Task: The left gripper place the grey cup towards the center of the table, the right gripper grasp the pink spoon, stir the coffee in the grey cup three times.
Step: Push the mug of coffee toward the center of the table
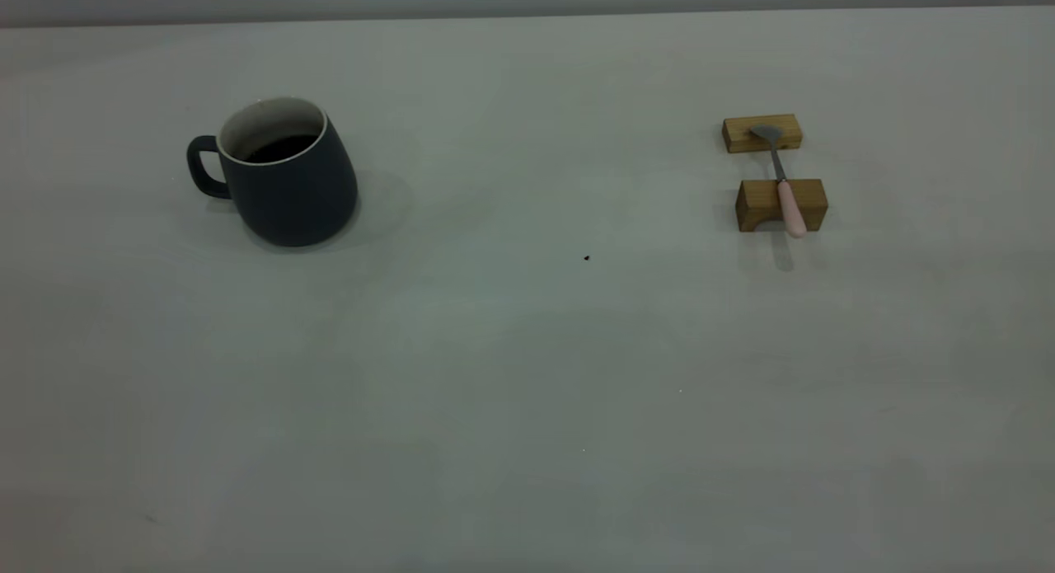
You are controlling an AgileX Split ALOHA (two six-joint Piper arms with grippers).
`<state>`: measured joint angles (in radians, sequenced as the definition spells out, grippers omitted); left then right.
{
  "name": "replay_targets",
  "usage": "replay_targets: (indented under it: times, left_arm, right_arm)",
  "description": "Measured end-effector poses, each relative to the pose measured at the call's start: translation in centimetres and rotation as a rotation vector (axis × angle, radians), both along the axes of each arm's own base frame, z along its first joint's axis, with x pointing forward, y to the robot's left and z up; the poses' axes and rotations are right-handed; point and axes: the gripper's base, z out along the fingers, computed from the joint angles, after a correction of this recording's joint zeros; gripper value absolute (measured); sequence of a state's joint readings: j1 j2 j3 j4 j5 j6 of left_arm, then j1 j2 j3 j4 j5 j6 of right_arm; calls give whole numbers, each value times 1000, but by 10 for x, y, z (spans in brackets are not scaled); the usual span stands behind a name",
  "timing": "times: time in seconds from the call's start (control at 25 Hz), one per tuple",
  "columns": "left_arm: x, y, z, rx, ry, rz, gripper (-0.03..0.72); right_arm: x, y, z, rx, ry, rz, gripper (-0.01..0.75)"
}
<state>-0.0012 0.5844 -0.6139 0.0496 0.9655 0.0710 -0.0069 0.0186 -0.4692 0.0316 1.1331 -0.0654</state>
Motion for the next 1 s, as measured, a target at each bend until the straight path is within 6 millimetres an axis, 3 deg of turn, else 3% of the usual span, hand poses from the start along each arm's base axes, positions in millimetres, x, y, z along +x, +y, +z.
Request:
replay_targets:
  times: [0.2,0.28,0.4,0.64,0.84,1.0]
  left_arm:
    - [69,2,3,133,101,-172,614]
    - [99,2,-3,165,135,-239,669]
    - [141,2,-14,209,183,-339,676]
    - [226,1,-59,278,331,-562,668]
    - [279,1,-101,327,411,-750,665]
    - [304,0,-133,359,460,-893,661]
  right_arm:
    - [0,0,0,0,0,0,237]
    - [0,0,0,0,0,0,237]
    - [0,0,0,0,0,0,237]
    - [0,0,0,0,0,0,237]
    - [0,0,0,0,0,0,237]
    - [0,0,0,0,0,0,237]
